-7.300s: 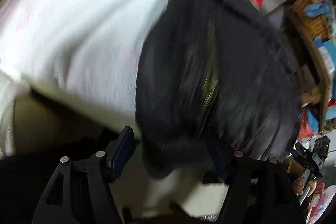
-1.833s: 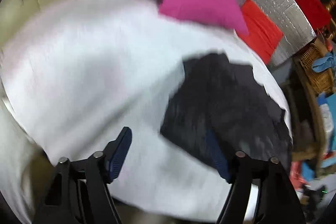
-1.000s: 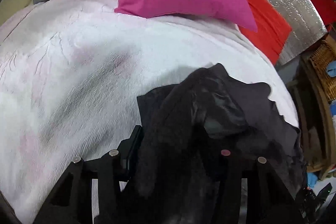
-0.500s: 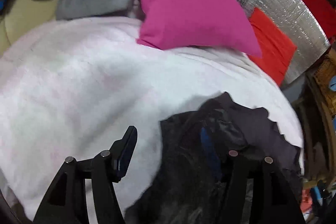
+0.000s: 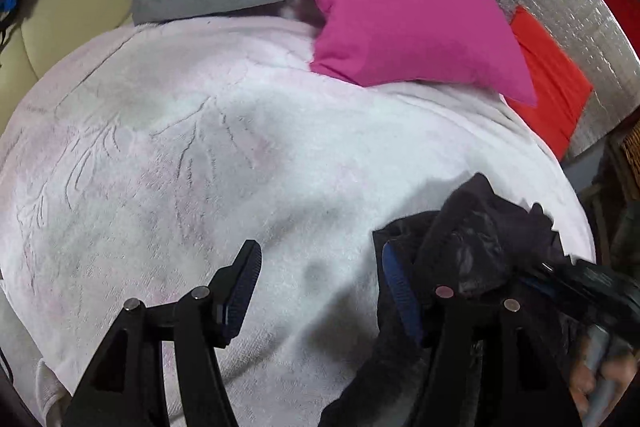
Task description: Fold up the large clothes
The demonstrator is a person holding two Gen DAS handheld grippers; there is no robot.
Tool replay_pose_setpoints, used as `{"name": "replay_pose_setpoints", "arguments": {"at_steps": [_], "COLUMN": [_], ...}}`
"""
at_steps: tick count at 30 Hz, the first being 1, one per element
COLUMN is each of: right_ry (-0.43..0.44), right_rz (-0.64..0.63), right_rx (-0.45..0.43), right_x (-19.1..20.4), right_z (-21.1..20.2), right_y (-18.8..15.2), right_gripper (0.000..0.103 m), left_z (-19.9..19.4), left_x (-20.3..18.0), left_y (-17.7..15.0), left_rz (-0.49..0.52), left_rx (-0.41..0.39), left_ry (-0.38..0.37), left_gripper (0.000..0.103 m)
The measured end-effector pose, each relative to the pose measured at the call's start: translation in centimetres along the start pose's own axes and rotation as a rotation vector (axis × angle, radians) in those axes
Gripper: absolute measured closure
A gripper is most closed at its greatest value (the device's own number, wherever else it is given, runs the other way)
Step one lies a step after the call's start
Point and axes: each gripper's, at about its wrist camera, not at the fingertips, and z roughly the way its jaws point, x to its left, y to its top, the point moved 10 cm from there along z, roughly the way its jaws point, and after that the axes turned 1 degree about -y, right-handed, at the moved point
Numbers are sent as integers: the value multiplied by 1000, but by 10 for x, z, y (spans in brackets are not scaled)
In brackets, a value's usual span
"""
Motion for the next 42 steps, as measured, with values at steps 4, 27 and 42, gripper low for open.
{"name": "replay_pose_setpoints", "arguments": {"at_steps": [4,27,42], "right_ry": [-39,-151,17], "right_rz": [61,-96,7], "right_rx": [-186,-64,-150], "right_x": [-9,23,15], "right_z": [-2,32,12], "right_y": [37,44,40], "right_gripper": [68,74,64], "left_z": [1,21,23], "left_x": [-5,-10,-17], "left_y": [1,-21,-26], "left_rz": [-8,36,93], "left_rx": [13,113,123], "left_ry": [-27,-35,-13], "left_gripper": [39,39,39]}}
